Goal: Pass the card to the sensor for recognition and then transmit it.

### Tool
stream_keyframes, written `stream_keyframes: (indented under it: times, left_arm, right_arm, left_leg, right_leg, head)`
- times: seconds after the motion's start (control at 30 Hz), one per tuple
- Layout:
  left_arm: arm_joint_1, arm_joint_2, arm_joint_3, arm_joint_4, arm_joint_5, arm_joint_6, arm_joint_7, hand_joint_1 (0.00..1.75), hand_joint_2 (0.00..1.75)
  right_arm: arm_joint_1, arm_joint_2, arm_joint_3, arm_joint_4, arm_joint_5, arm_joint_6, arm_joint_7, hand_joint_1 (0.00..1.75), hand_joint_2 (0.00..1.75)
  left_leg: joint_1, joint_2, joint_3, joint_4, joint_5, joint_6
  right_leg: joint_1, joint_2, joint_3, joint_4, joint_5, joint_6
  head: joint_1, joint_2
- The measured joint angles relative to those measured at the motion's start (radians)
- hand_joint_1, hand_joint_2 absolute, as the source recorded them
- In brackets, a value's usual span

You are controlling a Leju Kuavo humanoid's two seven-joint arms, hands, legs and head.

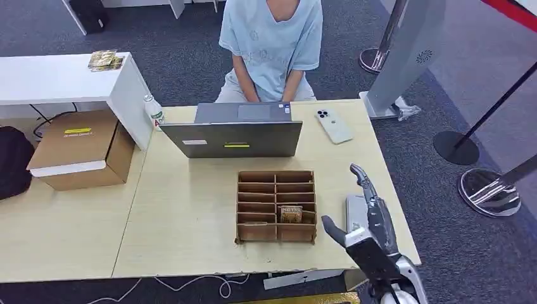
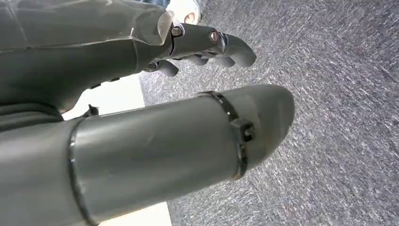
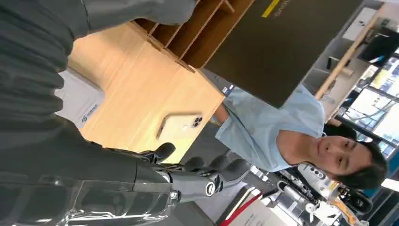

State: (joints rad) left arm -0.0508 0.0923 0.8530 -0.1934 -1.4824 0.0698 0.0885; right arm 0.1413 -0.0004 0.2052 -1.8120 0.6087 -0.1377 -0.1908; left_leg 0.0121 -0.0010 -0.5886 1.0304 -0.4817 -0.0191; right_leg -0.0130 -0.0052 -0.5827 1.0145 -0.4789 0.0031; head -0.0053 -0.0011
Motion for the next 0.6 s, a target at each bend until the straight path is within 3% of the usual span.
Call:
stream_keyframes:
  times: [0.07,0.1,0.13,0.17,0.2,0.27,0.43,0.5,0.6]
  left_arm:
    - [0.0,0.0,-0.01,0.0,0.0,-0.003,-0.008,0.0,0.0]
    - [0.0,0.0,-0.012,0.0,0.0,-0.005,-0.012,0.0,0.0]
    - [0.0,0.0,-0.015,0.0,0.0,-0.008,-0.014,0.0,0.0]
    - [0.0,0.0,-0.016,0.0,0.0,-0.011,-0.014,0.0,0.0]
    - [-0.001,0.0,-0.016,0.0,0.0,-0.012,-0.012,0.0,0.0]
    - [0.0,0.0,-0.016,0.0,0.0,-0.014,-0.007,0.0,0.0]
    - [0.001,-0.002,-0.054,0.0,0.0,-0.059,-0.04,0.0,0.0]
    - [0.001,-0.005,-0.075,0.0,0.0,-0.068,-0.049,0.0,0.0]
    - [0.002,-0.01,-0.098,0.0,0.0,-0.076,-0.056,0.0,0.0]
  right_arm:
    - [-0.004,0.0,0.003,0.006,0.032,-0.002,0.005,0.26,1.75]
    - [-0.006,0.0,0.005,0.009,0.053,-0.006,0.01,0.45,1.75]
    - [-0.01,-0.002,0.008,0.014,0.093,-0.013,0.021,0.45,1.75]
    - [-0.014,-0.002,0.01,0.019,0.123,-0.019,0.031,0.56,1.75]
    - [-0.016,-0.002,0.012,0.026,0.151,-0.024,0.04,0.4,1.75]
    - [-0.019,-0.002,0.018,0.034,0.184,-0.032,0.051,0.33,1.75]
    - [-0.032,-0.002,0.036,0.056,0.247,-0.029,0.063,0.47,1.75]
    - [-0.038,-0.002,0.041,0.064,0.279,-0.028,0.071,0.3,1.75]
    - [-0.043,-0.002,0.054,0.076,0.312,-0.029,0.08,0.37,1.75]
  left_leg:
    - [0.0,0.0,0.0,0.0,0.0,0.0]
    - [0.0,0.0,0.0,0.0,0.0,0.0]
    - [0.0,0.0,0.0,0.0,0.0,0.0]
    - [0.0,0.0,0.0,0.0,0.0,0.0]
    - [0.0,0.0,0.0,0.0,0.0,0.0]
    - [0.0,0.0,0.0,0.0,0.0,0.0]
    - [0.0,0.0,0.0,0.0,0.0,0.0]
    - [0.0,0.0,0.0,0.0,0.0,0.0]
    - [0.0,0.0,0.0,0.0,0.0,0.0]
  right_leg:
    - [0.0,0.0,0.0,0.0,0.0,0.0]
    - [0.0,0.0,0.0,0.0,0.0,0.0]
    - [0.0,0.0,0.0,0.0,0.0,0.0]
    - [0.0,0.0,0.0,0.0,0.0,0.0]
    - [0.0,0.0,0.0,0.0,0.0,0.0]
    - [0.0,0.0,0.0,0.0,0.0,0.0]
    - [0.0,0.0,0.0,0.0,0.0,0.0]
    - [0.0,0.0,0.0,0.0,0.0,0.0]
    - [0.0,0.0,0.0,0.0,0.0,0.0]
  head:
    - [0.0,0.0]
    - [0.0,0.0]
    - [0.0,0.0]
    - [0.0,0.0]
    - [0.0,0.0]
    - [0.0,0.0]
    - [0.0,0.0]
    - [0.0,0.0]
    - [0.0,0.0]
